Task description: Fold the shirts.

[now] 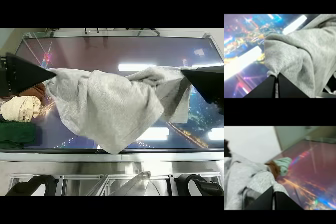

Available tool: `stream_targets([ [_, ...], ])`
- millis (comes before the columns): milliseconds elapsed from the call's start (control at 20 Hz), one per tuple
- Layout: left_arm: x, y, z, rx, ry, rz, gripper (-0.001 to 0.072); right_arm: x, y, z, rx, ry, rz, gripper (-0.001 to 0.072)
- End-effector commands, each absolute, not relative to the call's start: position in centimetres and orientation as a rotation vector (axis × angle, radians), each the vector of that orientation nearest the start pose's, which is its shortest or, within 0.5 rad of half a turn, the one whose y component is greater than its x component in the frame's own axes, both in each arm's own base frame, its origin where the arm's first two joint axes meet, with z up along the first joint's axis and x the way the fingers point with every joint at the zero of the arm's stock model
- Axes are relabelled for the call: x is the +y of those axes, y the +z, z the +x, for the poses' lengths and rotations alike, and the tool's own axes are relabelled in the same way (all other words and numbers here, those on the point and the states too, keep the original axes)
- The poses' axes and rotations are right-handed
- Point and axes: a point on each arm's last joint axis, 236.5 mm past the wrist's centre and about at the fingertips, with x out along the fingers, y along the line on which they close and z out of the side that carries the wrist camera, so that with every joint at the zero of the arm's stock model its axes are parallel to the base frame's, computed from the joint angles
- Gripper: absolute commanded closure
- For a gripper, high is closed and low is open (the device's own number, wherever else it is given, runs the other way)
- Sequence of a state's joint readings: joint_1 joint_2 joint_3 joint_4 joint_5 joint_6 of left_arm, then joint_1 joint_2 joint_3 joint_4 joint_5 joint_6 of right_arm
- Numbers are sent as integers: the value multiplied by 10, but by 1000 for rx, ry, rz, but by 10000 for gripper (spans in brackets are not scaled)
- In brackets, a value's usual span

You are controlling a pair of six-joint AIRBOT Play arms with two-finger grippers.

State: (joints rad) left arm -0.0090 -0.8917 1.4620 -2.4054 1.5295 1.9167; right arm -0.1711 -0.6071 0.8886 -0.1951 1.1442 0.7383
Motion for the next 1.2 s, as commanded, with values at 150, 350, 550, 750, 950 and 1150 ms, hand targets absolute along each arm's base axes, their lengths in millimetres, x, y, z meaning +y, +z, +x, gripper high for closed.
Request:
stream_targets([
  [150, -161, 98, 295, 1207, -799, -398, 688, 156, 96, 359, 707, 640, 626, 696],
  [350, -153, -23, 311, 1430, -658, -567, 602, 139, -38, 399, 962, 481, 753, 289],
  [550, -136, -40, 314, 1542, -672, -643, 395, 109, -45, 394, 1057, 562, 813, 275],
  [750, -120, -13, 318, 1506, -692, -650, 394, 66, -40, 391, 1053, 491, 873, 276],
  [950, -138, -39, 271, 1553, -651, -663, -13, 105, -66, 370, 1192, 551, 795, 276],
  [1150, -163, -84, 236, 1621, -607, -612, -8, 160, -92, 359, 1284, 583, 736, 276],
])
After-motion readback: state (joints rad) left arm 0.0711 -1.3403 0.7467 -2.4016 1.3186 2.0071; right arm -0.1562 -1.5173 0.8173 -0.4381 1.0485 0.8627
